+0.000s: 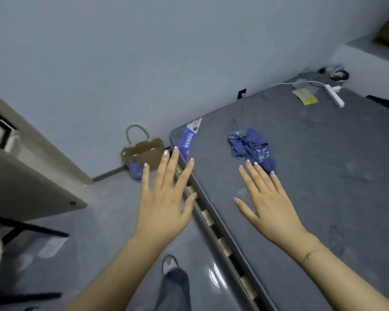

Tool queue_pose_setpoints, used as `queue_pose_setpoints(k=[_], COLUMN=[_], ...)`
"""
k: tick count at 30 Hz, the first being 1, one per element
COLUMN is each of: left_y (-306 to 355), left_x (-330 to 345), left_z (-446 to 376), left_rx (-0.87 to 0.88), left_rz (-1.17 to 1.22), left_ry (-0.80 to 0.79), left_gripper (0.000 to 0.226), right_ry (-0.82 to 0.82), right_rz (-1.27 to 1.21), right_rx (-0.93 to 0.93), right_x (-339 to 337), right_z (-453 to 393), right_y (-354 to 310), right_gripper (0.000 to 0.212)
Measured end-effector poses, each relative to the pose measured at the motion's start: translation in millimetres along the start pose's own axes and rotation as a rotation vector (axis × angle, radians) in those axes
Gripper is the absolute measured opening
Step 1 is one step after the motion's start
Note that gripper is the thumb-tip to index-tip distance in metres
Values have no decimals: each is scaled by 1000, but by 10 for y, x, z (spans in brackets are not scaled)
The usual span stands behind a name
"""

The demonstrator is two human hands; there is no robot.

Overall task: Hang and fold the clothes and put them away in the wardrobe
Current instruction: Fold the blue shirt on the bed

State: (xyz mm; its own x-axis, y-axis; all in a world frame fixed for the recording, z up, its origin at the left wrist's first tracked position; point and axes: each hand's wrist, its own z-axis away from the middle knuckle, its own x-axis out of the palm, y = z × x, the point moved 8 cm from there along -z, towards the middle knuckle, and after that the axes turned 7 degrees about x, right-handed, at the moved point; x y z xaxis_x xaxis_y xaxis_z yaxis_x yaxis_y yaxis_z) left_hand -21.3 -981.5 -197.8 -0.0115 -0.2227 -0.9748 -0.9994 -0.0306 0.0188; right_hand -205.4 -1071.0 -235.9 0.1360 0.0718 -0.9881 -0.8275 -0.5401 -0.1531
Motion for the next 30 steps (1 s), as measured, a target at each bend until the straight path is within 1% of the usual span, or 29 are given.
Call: queue_pose_setpoints(k=[6,12,13,15,18,20,22,24,25,29,30], left_y=[128,-49,-90,-150,-220,-227,-285,-386,-414,-412,-414], left_x=[1184,2775,3084,3792,4914,5616,6171,6561,6697,6881,6896], left_z=[-1214,-2460,-2638,-2878,-3146,-3297,-3446,-3566,-3604,-3601,-3594], left_rx=[186,365,382,420,413,396,375,324,310,328,332], left_rz=[76,112,114,97,91,104,88,99,110,142,147], left_ry=[-124,-253,-287,-432,-562,-653,-686,-677,-637,-359,-311], left_gripper=[68,74,76,78,79,76,72,72,72,72,72], right_ry=[-79,-221,-248,-315,-361,-396,-413,-392,-358,-140,-114], right_rz=[-4,-28,-23,-37,-59,-61,-42,-7,5,45,65], right_rx=[228,433,452,474,492,486,473,430,405,307,290], right_x=[684,1689,1861,2239,2849,3243,3593,3869,3969,4155,4203], right_z=[-609,-1632,-1811,-2135,-2624,-2962,-3307,-3682,-3884,-4729,-4916], right_y=[892,1615,1713,1862,2110,2292,2466,2594,2651,2796,2835], right_gripper=[69,67,67,67,66,67,69,71,71,71,73])
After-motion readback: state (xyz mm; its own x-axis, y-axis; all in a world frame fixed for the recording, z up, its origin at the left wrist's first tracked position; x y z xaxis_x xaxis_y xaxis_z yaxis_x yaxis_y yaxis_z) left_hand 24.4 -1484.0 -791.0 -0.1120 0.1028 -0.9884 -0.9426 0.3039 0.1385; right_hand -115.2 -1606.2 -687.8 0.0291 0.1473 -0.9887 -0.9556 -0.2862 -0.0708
